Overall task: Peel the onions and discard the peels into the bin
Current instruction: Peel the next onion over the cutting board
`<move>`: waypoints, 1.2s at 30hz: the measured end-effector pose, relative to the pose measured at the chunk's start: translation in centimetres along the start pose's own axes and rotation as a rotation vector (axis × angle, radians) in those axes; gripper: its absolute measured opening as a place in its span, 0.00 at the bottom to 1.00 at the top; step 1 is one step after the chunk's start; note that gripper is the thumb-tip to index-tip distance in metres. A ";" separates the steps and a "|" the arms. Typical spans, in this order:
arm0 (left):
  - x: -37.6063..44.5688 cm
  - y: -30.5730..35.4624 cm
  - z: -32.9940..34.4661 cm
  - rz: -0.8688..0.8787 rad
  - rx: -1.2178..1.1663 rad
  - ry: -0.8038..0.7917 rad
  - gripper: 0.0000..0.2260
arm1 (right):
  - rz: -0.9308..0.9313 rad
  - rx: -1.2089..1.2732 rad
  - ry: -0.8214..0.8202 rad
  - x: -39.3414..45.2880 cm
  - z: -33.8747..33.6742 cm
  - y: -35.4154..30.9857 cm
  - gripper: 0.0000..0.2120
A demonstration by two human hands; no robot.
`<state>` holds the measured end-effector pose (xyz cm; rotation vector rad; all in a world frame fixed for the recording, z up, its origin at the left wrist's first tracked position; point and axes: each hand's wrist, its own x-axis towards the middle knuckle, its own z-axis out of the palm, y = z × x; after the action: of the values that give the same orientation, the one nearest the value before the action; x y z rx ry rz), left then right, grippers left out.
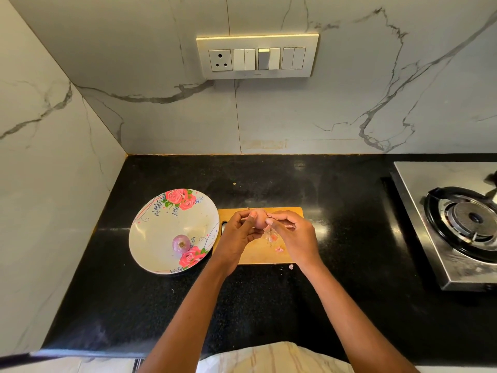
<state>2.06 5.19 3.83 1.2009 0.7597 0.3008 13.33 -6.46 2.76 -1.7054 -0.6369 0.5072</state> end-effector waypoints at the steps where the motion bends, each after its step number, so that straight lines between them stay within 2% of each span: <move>1: 0.0 0.0 0.0 0.001 0.005 -0.003 0.16 | -0.022 -0.018 0.012 0.0 0.0 0.1 0.06; 9: -0.2 0.4 0.1 0.014 0.090 -0.025 0.23 | -0.124 -0.105 0.014 -0.2 0.0 -0.8 0.06; 14: -0.4 0.5 0.2 0.052 0.138 -0.066 0.14 | -0.133 -0.173 0.087 -0.3 0.1 -1.1 0.05; 16: -0.4 0.4 0.4 0.071 0.109 -0.066 0.13 | -0.123 -0.159 0.097 -0.3 0.2 -1.2 0.04; 19: -0.3 0.4 0.6 0.125 0.094 -0.005 0.14 | -0.042 -0.058 0.121 -0.4 0.7 -1.5 0.04; 22: -0.2 0.7 0.7 0.169 0.181 0.031 0.16 | 0.115 0.115 0.142 -0.5 1.1 -1.5 0.04; 26: 0.1 0.7 0.5 0.181 0.255 0.037 0.16 | 0.312 0.337 0.067 0.0 1.0 -1.7 0.07; 29: 0.3 0.4 0.1 0.162 0.243 0.042 0.17 | 0.188 0.254 0.035 0.1 0.6 -1.8 0.06; 33: 0.2 0.5 0.0 0.104 0.139 -0.014 0.14 | 0.002 0.065 -0.033 0.1 -0.2 -1.8 0.11; 36: 0.3 0.4 0.1 0.086 0.125 -0.021 0.15 | -0.078 -0.050 -0.013 0.0 -0.6 -1.7 0.11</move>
<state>2.39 5.43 4.13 1.3547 0.7183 0.3149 13.43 -6.59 4.54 -1.7185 -0.7284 0.4506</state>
